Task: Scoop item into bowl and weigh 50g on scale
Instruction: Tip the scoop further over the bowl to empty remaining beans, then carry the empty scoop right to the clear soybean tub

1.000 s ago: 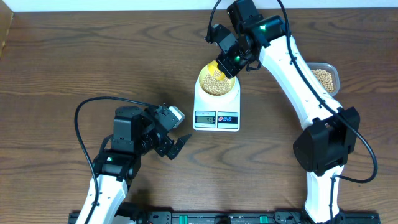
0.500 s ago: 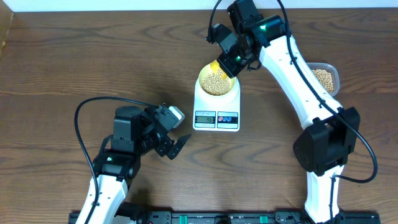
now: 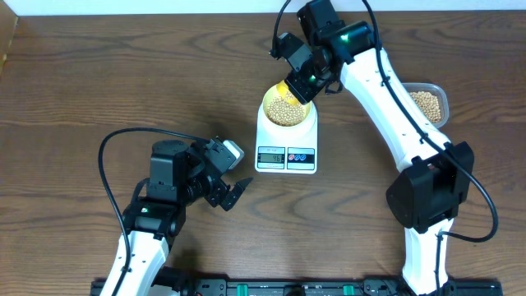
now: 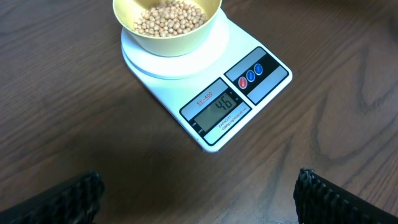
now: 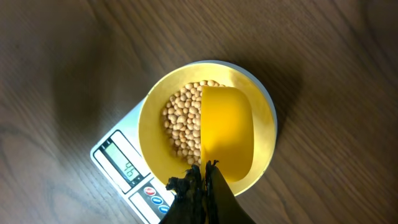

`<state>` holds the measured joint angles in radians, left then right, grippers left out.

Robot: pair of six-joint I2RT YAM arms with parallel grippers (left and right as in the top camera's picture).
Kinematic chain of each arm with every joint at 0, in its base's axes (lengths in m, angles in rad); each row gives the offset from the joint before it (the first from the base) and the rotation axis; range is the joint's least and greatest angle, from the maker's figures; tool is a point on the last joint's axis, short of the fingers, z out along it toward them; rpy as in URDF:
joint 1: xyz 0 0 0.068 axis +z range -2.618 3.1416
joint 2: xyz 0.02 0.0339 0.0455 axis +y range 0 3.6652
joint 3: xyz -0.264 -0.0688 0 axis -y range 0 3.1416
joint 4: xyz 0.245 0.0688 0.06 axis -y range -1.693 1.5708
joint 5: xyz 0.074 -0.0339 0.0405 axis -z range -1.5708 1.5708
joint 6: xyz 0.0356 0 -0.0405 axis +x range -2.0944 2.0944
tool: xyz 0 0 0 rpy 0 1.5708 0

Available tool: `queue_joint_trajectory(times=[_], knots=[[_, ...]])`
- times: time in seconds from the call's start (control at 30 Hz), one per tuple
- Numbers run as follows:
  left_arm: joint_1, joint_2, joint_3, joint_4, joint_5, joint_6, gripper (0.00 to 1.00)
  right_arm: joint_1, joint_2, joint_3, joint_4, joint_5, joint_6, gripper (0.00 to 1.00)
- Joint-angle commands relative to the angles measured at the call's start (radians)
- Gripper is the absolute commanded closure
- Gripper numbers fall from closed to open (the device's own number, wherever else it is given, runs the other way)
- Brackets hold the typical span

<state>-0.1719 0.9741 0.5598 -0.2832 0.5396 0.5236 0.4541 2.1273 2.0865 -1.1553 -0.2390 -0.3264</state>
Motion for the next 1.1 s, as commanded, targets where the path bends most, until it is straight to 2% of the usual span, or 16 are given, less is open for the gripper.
queue_joint_trajectory(times=[0.0, 0.33, 1.07], knots=[[0.004, -0.008, 0.010, 0.001, -0.009, -0.002, 0.01, 0.028, -0.029, 0.027, -0.005, 0.039, -0.011, 0.99], [0.004, -0.008, 0.010, 0.000, -0.009, -0.002, 0.01, 0.044, -0.029, 0.045, -0.013, 0.117, -0.012, 0.99], [0.004, -0.008, 0.010, 0.001, -0.009, -0.002, 0.01, 0.056, -0.029, 0.046, -0.001, 0.113, 0.004, 0.99]])
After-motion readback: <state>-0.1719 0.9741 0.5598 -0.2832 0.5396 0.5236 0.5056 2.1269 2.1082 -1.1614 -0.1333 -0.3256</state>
